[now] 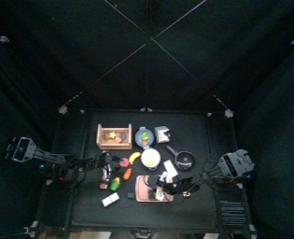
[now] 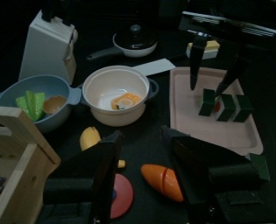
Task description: Grab sushi piece
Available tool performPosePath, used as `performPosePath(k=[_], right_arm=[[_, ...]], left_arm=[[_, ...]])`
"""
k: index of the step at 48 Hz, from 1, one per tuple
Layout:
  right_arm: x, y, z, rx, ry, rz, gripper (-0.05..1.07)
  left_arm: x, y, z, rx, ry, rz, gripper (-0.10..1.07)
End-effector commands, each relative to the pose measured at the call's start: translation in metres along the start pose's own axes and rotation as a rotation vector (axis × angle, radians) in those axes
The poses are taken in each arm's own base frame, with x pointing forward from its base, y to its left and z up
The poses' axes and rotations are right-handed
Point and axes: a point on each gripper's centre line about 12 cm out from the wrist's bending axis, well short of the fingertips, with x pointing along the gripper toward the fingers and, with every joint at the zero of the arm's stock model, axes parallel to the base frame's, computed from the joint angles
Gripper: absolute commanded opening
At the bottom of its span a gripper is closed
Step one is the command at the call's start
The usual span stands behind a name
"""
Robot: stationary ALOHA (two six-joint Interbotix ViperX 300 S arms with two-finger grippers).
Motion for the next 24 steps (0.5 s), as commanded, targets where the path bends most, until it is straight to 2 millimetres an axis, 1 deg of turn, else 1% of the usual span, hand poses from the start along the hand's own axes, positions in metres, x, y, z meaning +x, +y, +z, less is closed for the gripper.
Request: performPosePath(k=[1, 11, 20, 24], right_arm=[[-0.0075, 0.0039, 0.0090, 0.016, -0.025, 0.022, 0.81], [-0.0046, 0.0035, 0.0060, 0.017, -0.013, 0.017, 0.81], [-0.0062, 0.0043, 0.0085, 0.016, -0.021, 0.021, 0.81], [-0.0092, 0.0036, 0.0126, 0.013, -0.036, 0.024, 0.81]], left_arm=[[0.0014, 0.0007, 0.0057, -0.004, -0.017, 0.005, 0.80], [0.0012, 0.0011, 0.0052, -0.003, -0.016, 0.006, 0.80], [0.0015, 0.0014, 0.0048, -0.003, -0.015, 0.007, 0.80], [0.0013, 0.0015, 0.0042, -0.004, -0.013, 0.007, 0.80]])
